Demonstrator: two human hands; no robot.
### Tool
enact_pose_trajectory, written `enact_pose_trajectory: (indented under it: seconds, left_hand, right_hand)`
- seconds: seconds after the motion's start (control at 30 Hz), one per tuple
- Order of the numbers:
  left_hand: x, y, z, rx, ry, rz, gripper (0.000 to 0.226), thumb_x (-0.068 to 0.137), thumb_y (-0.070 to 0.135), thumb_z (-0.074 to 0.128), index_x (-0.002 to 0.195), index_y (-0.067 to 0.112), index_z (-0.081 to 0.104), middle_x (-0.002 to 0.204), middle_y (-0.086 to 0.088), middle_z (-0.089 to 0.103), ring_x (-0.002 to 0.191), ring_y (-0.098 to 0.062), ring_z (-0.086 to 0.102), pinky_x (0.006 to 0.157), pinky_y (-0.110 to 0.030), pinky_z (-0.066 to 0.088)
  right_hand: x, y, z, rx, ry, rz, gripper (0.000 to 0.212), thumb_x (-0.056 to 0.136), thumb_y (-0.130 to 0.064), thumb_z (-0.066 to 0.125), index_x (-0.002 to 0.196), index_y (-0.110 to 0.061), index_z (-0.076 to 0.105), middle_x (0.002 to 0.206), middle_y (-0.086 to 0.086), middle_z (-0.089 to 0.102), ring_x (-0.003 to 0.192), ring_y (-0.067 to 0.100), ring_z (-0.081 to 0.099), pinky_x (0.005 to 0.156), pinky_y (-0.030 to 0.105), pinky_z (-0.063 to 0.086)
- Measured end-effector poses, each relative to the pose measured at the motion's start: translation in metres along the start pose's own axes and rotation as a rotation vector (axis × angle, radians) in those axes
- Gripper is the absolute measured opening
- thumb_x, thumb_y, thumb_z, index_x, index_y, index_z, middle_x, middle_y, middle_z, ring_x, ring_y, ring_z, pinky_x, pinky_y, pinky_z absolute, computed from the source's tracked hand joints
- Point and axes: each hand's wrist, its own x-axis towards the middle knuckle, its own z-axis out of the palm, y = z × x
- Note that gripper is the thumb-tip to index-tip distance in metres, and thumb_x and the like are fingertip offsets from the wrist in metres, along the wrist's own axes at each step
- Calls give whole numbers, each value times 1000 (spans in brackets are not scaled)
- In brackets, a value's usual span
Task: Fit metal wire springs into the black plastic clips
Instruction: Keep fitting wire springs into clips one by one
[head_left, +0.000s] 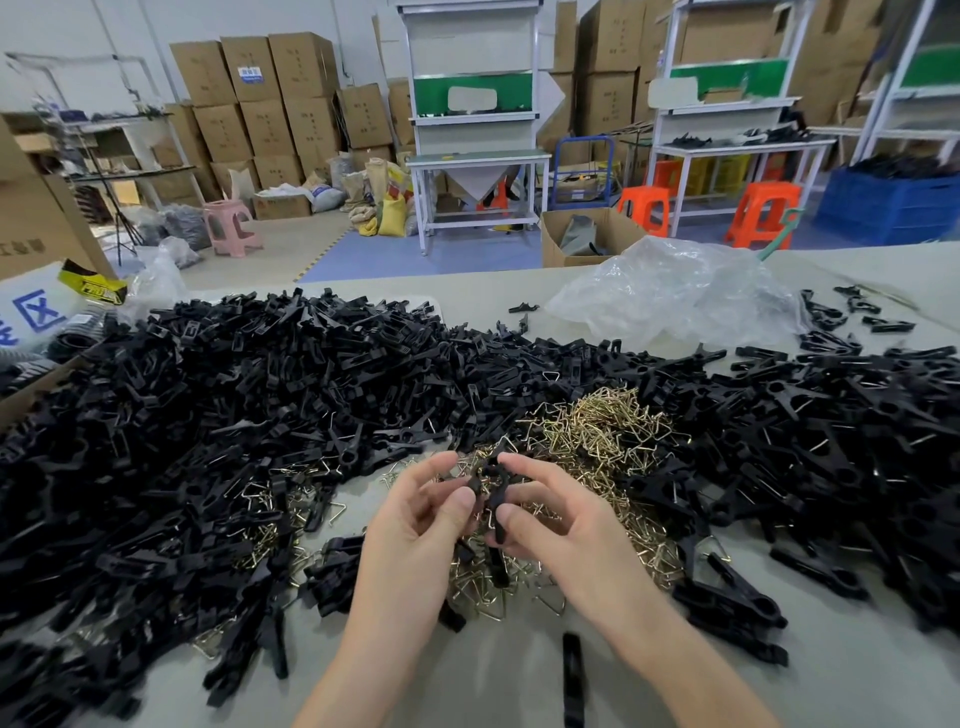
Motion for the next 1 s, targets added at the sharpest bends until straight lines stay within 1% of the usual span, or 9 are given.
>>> enact_pose_trajectory:
  seconds: [0.17, 0.27, 0.4, 0.57, 0.67, 0.8, 0.87, 0.93, 1.0]
  left_hand:
    - [-3, 3, 3, 4, -50, 12, 21, 96, 10, 63, 103, 28, 72, 98, 1, 77, 95, -19, 73, 79, -25, 58]
    - [-4, 3, 4, 5, -63, -3, 18, 96, 9, 63, 107, 22, 70, 98, -2, 77, 96, -23, 73, 82, -30, 59]
    - [-6, 6, 4, 48, -58, 7, 18, 94, 12, 65, 105, 25, 71, 98, 1, 76, 97, -20, 72, 90, -38, 57]
    - [-9, 9, 6, 184, -71, 94, 20, 97, 13, 63, 100, 30, 73, 92, 8, 76, 87, -8, 71, 77, -17, 53]
    - [-13, 12, 9, 189, -71, 126, 26, 99, 10, 59, 98, 31, 74, 98, 3, 75, 89, -6, 71, 75, -15, 53]
    - [-15, 12, 10, 268, -3, 117, 24, 103, 31, 46, 116, 45, 61, 97, 26, 70, 93, 6, 64, 75, -5, 43]
    - [-14, 8, 8, 390, 13, 136, 25, 103, 39, 40, 124, 49, 49, 98, 28, 68, 85, 2, 63, 71, -11, 44]
    - [-14, 3, 5, 624, -54, 208, 31, 102, 45, 37, 132, 47, 43, 111, 27, 65, 91, 2, 61, 80, -18, 46]
    - [-16, -4, 6, 933, -187, 294, 43, 101, 53, 32, 141, 41, 41, 137, 26, 50, 122, 4, 48, 106, -24, 37]
  right_hand:
    - [0, 1, 1, -23, -7, -6, 45, 95, -11, 69, 127, -42, 63, 106, -12, 73, 84, 18, 77, 75, 21, 59]
    - [1, 0, 1, -20, 11, -8, 45, 94, -10, 70, 123, -44, 65, 105, -12, 73, 83, 18, 77, 74, 22, 60]
    - [1, 0, 1, -11, 23, -11, 46, 94, -12, 71, 118, -51, 66, 105, -9, 73, 82, 20, 77, 74, 24, 60]
    - [0, -2, 1, 16, 1, -7, 49, 91, -11, 74, 120, -51, 67, 95, -2, 73, 82, 21, 77, 74, 26, 60]
    - [0, -3, 0, 7, -30, -12, 43, 90, -9, 74, 111, -47, 73, 91, -3, 73, 82, 20, 77, 74, 24, 59]
    - [-2, -5, 0, -6, 21, -39, 33, 89, -17, 76, 103, -47, 75, 89, -4, 76, 83, 16, 76, 76, 22, 58]
    - [-1, -5, -3, -13, 87, -63, 34, 90, -18, 74, 102, -50, 73, 91, -4, 78, 84, 12, 75, 74, 19, 57]
    - [1, -5, -8, 15, 182, -80, 37, 91, -15, 72, 101, -50, 73, 90, -4, 78, 84, 11, 75, 70, 17, 57]
    - [5, -4, -14, 77, 277, -97, 39, 90, -9, 72, 99, -46, 75, 91, -1, 78, 84, 13, 75, 71, 18, 58]
